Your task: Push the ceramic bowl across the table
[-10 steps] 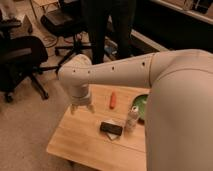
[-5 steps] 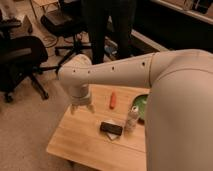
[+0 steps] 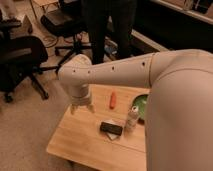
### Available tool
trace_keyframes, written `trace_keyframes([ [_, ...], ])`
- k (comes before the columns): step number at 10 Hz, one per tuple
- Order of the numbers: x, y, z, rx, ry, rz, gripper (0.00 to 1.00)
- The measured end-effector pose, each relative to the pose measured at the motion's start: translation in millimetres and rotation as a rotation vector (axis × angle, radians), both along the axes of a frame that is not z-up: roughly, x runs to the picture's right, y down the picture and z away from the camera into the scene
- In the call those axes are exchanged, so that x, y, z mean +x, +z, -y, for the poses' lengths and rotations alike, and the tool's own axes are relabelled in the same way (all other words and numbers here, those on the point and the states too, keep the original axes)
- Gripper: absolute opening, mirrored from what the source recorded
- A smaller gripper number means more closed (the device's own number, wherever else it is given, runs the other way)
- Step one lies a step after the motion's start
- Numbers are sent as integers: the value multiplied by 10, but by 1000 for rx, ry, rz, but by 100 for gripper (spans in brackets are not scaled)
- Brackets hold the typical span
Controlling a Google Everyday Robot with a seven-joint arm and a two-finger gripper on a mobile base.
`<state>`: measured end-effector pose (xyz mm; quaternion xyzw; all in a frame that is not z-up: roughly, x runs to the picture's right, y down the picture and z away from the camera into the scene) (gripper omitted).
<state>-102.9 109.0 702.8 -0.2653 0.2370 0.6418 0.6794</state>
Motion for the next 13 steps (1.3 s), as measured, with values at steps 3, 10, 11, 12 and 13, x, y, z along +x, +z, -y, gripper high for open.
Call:
trace_keyframes([
  [3,0,-1,1,0,0,0,65],
  [10,375,-170,-107,57,62,-87,65],
  [11,497,-202,-152,64,80,-109,65],
  [12,658,-253,-213,74,104,-138,65],
  [13,801,-318,-277,80,126,-169,65],
])
